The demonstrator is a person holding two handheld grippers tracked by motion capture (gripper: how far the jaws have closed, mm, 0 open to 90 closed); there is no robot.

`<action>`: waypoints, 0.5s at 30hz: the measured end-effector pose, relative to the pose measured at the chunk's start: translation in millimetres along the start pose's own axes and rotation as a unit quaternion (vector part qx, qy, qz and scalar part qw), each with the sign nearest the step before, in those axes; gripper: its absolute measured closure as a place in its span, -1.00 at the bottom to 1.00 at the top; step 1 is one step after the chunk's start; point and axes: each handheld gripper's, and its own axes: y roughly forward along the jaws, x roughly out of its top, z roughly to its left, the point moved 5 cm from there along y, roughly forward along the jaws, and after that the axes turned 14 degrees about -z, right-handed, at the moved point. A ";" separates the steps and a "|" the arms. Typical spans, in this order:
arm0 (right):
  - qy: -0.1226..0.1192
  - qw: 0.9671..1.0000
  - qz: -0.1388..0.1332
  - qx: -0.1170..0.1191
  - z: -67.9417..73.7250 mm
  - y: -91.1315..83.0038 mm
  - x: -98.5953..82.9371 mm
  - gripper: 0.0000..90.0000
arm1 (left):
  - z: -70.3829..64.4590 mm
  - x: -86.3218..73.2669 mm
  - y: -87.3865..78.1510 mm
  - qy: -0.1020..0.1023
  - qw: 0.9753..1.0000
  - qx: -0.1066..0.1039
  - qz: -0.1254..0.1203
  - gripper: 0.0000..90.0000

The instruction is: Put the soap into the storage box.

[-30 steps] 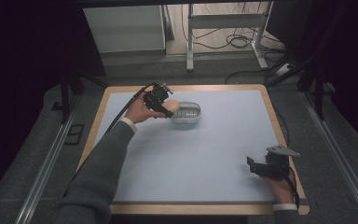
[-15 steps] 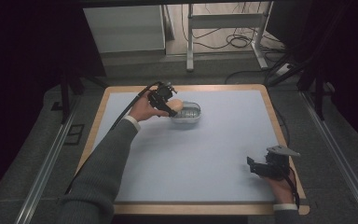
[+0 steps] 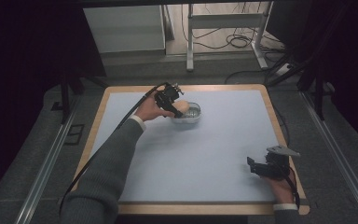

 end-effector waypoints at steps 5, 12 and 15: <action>0.002 1.000 0.002 -0.002 -0.6 0.1 -1.0 -0.82 | -0.6 3.1 4.6 0.004 1.000 -0.004 -0.001 -0.27; 0.001 1.000 0.004 -0.002 -0.7 0.8 -1.8 -0.82 | -2.3 3.5 11.9 0.004 1.000 -0.011 0.001 -0.27; 0.001 1.000 0.003 -0.003 -0.8 0.8 -1.6 -0.82 | -2.0 2.3 14.3 0.004 1.000 -0.012 0.004 -0.27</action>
